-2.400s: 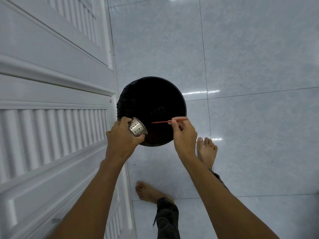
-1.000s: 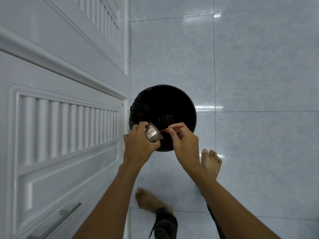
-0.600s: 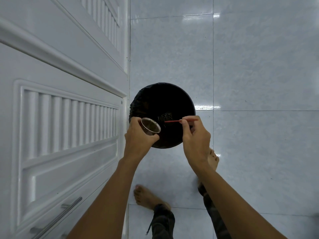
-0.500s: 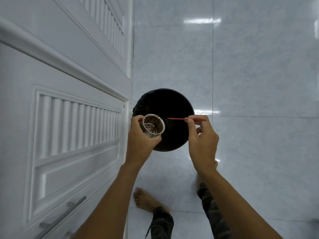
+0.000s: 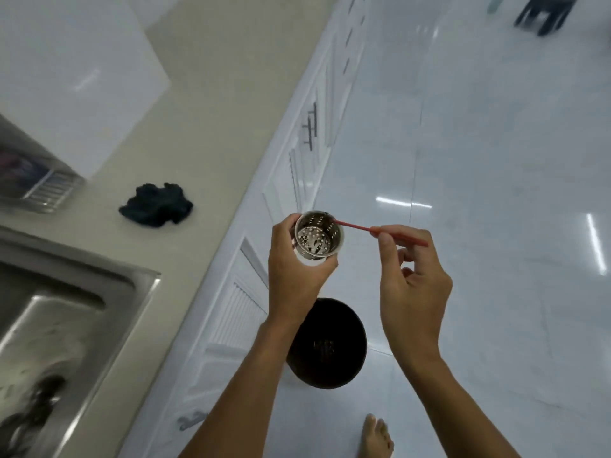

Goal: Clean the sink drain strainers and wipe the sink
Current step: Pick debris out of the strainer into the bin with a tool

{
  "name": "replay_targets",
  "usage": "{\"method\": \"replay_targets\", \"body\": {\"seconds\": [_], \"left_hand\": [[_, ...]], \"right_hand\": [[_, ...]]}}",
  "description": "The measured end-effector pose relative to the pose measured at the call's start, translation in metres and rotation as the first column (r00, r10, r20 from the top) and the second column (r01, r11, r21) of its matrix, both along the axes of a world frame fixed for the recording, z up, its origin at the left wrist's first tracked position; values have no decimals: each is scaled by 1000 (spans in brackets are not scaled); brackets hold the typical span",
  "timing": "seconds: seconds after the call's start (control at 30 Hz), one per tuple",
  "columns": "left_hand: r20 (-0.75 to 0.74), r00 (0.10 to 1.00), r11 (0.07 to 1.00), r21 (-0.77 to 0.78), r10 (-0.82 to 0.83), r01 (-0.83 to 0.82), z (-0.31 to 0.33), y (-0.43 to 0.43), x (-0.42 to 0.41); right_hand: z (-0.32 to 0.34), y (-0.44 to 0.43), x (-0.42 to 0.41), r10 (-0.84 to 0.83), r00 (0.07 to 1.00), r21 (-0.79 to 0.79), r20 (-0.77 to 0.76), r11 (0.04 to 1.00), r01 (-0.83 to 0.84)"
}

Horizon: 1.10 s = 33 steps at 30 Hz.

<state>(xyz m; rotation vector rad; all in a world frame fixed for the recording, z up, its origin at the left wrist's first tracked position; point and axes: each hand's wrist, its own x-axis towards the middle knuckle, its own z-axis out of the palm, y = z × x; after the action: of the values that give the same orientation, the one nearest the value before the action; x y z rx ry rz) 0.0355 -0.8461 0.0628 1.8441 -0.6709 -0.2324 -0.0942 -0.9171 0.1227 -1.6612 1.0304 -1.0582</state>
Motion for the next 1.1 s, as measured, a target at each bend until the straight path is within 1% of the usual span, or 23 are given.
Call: {"method": "replay_targets", "body": {"seconds": [0.1, 0.2, 0.33, 0.43, 0.53, 0.63, 0.77, 0.83, 0.9, 0.97, 1.0, 1.1], "left_hand": [[47, 997, 995, -87, 58, -54, 69, 6, 8], [75, 989, 983, -140, 129, -118, 122, 30, 18], [144, 957, 963, -139, 251, -231, 171, 84, 42], [150, 915, 926, -114, 374, -360, 188, 141, 60], [128, 867, 876, -45, 482, -480, 181, 216, 71], [90, 825, 823, 61, 559, -564, 164, 297, 70], [73, 722, 713, 117, 688, -692, 129, 396, 66], [19, 663, 647, 199, 748, -736, 109, 443, 72], [-49, 621, 606, 295, 782, -739, 88, 483, 82], [-78, 611, 588, 390, 788, -708, 66, 512, 97], [-77, 623, 592, 420, 779, -688, 55, 521, 106], [-98, 705, 663, 449, 703, -599, 21, 530, 136]], "right_hand": [[63, 9, 11, 87, 996, -76, 33, 993, -85], [107, 31, 26, 202, 979, -135, 29, 971, -196], [144, 74, 57, 329, 944, -193, 35, 929, -317], [154, 114, 83, 428, 903, -207, 31, 887, -413], [149, 171, 106, 545, 839, -208, 6, 821, -532], [135, 234, 124, 650, 759, -178, -34, 743, -645], [109, 312, 142, 750, 648, -158, -130, 630, -760], [97, 347, 154, 776, 595, -150, -210, 576, -804], [85, 377, 169, 786, 557, -138, -268, 540, -830], [73, 399, 183, 781, 551, -110, -294, 545, -831], [68, 406, 190, 774, 557, -93, -300, 557, -825], [52, 413, 210, 757, 578, -67, -304, 588, -806]]}}
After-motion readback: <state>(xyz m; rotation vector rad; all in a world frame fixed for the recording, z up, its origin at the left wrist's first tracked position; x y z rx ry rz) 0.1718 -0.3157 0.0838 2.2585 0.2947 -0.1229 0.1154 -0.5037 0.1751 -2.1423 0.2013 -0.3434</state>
